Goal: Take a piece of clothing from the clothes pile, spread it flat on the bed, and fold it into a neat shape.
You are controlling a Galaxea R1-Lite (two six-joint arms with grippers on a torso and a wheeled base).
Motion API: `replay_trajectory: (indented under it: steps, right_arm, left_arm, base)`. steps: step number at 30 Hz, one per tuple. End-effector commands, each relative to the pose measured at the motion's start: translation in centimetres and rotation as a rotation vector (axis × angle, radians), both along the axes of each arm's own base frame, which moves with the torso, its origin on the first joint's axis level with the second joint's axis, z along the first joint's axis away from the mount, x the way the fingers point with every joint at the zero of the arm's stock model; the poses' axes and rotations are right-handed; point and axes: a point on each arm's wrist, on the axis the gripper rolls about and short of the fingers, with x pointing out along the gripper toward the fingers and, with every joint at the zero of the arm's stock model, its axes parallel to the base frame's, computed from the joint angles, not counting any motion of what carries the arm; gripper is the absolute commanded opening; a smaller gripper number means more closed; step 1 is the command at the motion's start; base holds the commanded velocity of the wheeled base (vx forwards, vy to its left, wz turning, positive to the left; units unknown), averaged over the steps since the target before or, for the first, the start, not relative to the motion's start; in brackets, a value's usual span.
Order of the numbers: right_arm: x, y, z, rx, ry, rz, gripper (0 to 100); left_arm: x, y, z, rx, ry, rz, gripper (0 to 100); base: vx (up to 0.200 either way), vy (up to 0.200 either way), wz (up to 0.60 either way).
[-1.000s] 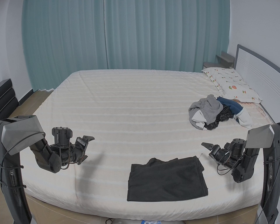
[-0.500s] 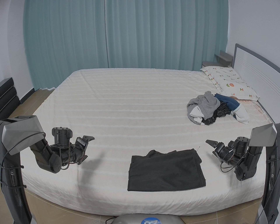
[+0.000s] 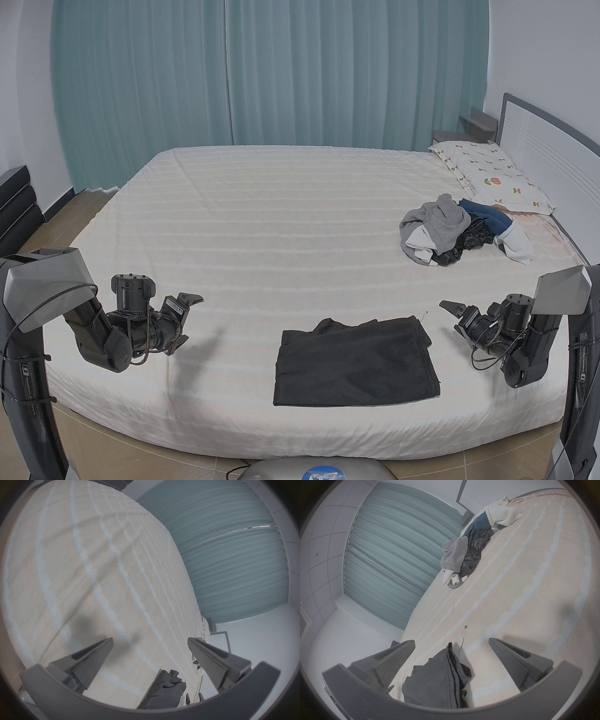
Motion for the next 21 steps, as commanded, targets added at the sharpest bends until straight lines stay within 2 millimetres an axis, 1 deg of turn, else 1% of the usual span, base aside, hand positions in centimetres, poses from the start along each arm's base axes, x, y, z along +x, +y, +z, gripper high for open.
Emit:
replay_trajectory:
  steps: [1,21]
  right_arm:
    - [-0.01,0.04,-0.11,0.0,0.003,0.002,100]
    - [0.14,0.09,-0.14,0.0,0.0,0.003,100]
  left_arm:
    - [-0.09,-0.06,0.17,-0.003,-0.001,-0.006,100]
    - [-0.1,-0.11,0.1,-0.001,0.002,-0.008,100]
  base:
    - [0.0,-0.2,0.0]
    - [0.0,-0.2,0.0]
